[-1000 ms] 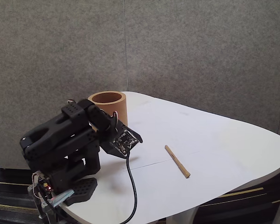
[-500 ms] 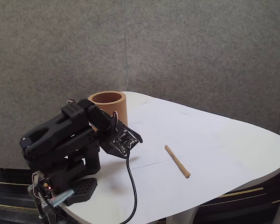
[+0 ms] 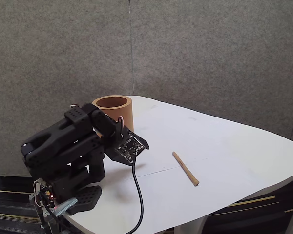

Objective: Grab the pen and put it in the pen holder.

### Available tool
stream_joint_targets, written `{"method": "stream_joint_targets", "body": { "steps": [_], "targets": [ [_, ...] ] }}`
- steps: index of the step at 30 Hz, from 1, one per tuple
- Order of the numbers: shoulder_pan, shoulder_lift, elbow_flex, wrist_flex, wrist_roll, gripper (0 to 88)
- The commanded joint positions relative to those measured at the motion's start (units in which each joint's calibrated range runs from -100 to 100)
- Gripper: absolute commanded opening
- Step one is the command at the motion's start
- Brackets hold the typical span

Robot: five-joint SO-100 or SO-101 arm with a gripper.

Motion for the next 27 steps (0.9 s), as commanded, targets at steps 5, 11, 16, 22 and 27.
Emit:
{"method": "stream_joint_targets", "body": {
  "steps": [5,11,16,22,27],
  "targets": [
    [-0.1,-0.2,-1.1,0.1,0.1,30.2],
    [0.0,0.2,-3.0,-0.7,-0.1,30.2],
    [0.6,0.7,-15.2,-0.7,-0.1,30.2],
    [-0.1,2.1,-29.3,-1.4,-0.1,30.2],
    [0.5,16.8,-42.7,-1.4,-0.1,30.2]
  ]
}}
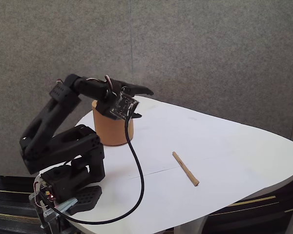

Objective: Grab the pen and put it in the pen holder.

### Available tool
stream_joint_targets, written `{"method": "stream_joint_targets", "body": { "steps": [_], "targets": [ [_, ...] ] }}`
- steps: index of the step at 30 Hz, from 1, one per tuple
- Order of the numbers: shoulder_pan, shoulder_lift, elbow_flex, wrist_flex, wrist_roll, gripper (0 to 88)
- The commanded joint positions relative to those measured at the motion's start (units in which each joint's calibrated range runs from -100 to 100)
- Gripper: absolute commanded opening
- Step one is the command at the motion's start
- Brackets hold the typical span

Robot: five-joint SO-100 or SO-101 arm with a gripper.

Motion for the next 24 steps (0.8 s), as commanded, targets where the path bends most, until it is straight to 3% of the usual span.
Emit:
{"method": "stream_joint_targets", "body": {
  "steps": [1,10,15,24],
  "targets": [
    [0.3,15.4,-15.7,-0.9,0.0,30.2],
    [2.9,49.4,-41.8,-0.3,-0.1,30.2],
    [8.9,60.6,-42.7,-0.6,-2.8,30.2],
    [14.4,72.8,-42.7,-0.8,-2.9,30.2]
  ]
}}
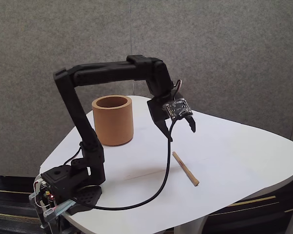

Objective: Grab the pen and put it in the pen holder.

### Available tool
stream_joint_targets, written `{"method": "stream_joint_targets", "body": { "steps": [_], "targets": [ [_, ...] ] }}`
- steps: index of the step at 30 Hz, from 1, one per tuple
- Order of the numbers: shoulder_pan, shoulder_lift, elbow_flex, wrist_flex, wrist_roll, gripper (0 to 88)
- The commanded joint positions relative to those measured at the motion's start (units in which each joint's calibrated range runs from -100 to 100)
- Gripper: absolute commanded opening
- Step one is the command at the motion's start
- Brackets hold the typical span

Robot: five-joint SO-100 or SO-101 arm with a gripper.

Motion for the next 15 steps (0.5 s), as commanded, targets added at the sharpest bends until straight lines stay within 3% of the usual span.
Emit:
{"method": "stream_joint_targets", "body": {
  "steps": [1,15],
  "targets": [
    [2.2,4.6,-3.2,-0.7,-0.3,30.2],
    [3.6,20.5,-9.6,-0.8,0.1,30.2]
  ]
}}
